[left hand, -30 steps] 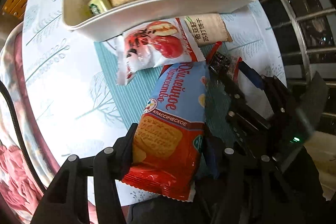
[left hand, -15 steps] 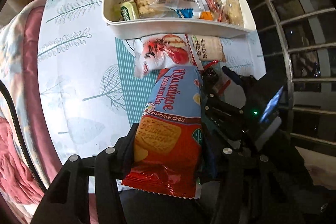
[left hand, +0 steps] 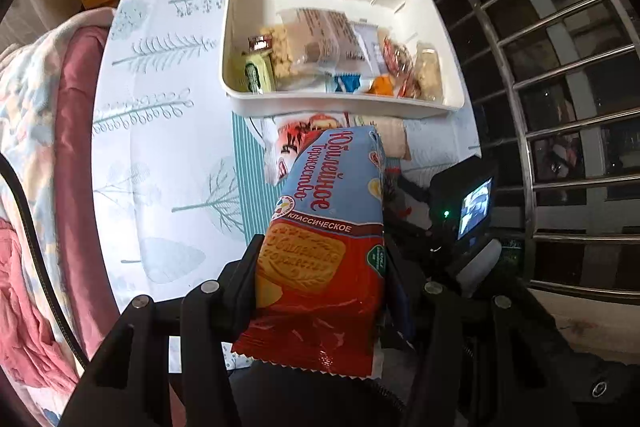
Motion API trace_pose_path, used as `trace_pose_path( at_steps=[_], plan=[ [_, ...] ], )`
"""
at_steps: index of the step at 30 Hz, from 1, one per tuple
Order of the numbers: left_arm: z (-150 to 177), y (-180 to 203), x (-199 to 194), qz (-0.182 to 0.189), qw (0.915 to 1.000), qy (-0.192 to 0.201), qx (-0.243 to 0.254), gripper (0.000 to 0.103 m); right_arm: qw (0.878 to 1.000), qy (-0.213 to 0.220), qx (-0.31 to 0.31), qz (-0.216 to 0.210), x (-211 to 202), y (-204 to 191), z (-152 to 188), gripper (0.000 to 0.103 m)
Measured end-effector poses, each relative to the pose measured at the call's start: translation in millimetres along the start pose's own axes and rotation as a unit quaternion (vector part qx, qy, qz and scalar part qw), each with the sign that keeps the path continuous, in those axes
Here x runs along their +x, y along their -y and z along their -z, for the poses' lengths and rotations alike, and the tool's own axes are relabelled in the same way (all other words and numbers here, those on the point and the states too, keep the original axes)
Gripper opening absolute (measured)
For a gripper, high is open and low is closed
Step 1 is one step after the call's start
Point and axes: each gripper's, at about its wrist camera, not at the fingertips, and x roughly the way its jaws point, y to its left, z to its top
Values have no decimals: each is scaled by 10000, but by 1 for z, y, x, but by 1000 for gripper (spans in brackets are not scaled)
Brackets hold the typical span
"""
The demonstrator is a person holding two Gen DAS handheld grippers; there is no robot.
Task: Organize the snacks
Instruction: 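Lift both held packets and carry them over the white tray, then lower both packets into the tray and open both grippers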
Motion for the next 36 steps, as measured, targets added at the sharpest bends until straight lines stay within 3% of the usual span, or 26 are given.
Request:
trace_pose_path(
  at_steps=[1, 8, 15, 26, 36],
  plan=[
    [0, -1, -2, 15, 10000, 28, -8, 53, 9999, -30, 100, 11, -2, -1, 2, 40],
    [-6, -15, -18, 115, 9996, 240, -87, 53, 9973, -100, 650, -312, -16, -12, 21, 40],
    [-23, -24, -34, 190, 9982, 560, -120, 53, 9957, 203, 792, -441, -55, -16, 18, 40],
    [-62, -28, -49, 196, 9941, 1048, -215, 53, 9902, 1098, 713, -482, -119, -6, -52, 40],
    [-117, -12, -43, 26, 9889, 1448, -324, 52, 9819, 1680, 662, -575, -138, 22, -117, 41]
  ],
)
